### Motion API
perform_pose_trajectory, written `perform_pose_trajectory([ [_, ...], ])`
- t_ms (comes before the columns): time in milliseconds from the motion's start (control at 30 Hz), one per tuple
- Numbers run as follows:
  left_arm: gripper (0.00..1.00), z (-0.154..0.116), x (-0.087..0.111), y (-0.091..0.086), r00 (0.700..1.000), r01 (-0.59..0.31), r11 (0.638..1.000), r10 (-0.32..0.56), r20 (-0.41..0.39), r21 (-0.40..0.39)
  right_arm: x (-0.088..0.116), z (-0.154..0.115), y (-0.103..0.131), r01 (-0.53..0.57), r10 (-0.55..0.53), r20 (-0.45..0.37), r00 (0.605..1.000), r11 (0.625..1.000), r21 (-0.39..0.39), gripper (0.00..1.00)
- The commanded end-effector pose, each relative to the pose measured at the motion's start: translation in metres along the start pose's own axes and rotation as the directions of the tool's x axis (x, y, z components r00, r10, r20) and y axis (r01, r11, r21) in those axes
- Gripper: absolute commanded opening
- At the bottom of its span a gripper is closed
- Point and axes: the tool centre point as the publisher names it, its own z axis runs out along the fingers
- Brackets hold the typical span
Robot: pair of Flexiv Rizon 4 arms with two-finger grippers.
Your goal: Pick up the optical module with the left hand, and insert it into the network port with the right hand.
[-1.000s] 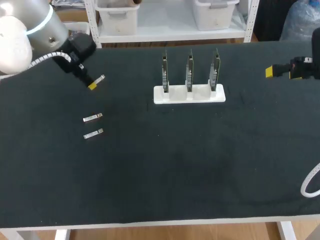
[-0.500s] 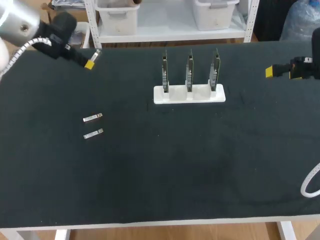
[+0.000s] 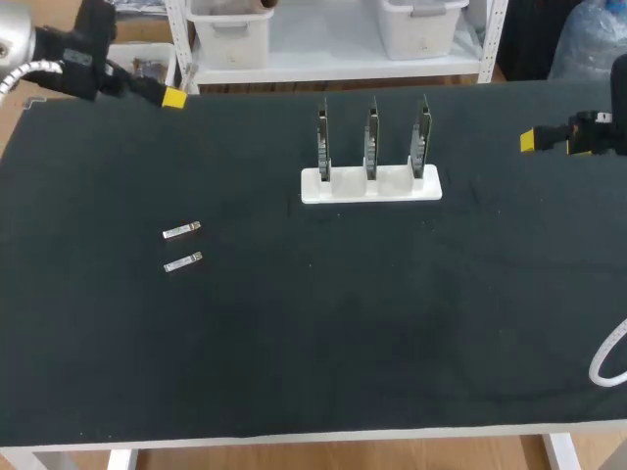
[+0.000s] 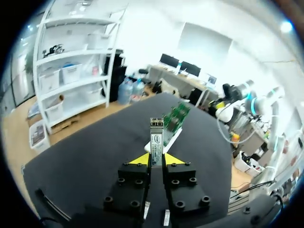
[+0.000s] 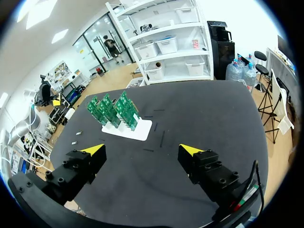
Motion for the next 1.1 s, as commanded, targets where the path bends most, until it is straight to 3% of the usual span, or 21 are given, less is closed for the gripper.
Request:
perform_pose_trajectory([
  [33,0.0,0.0,-0.005,-0.005,0.965,-0.048,0.998,0.038,0.259,0.033,0.001,-0.002,0.001,0.0,0.0,0.0,1.0,1.0,0.003,1.0],
  [367,0.0,0.013,-0.029,-0.019,0.941,-0.15,0.986,0.12,0.317,0.073,0.001,-0.002,0.001,0.0,0.0,0.0,1.0,1.0,0.003,1.0],
  [633,0.0,0.023,-0.047,-0.026,0.921,-0.179,0.969,0.103,0.377,0.171,0.001,-0.002,0.001,0.0,0.0,0.0,1.0,1.0,0.003,1.0],
  [1100,0.0,0.031,-0.049,-0.029,0.932,-0.183,0.969,0.118,0.344,0.166,0.001,-0.002,0.001,0.0,0.0,0.0,1.0,1.0,0.003,1.0],
])
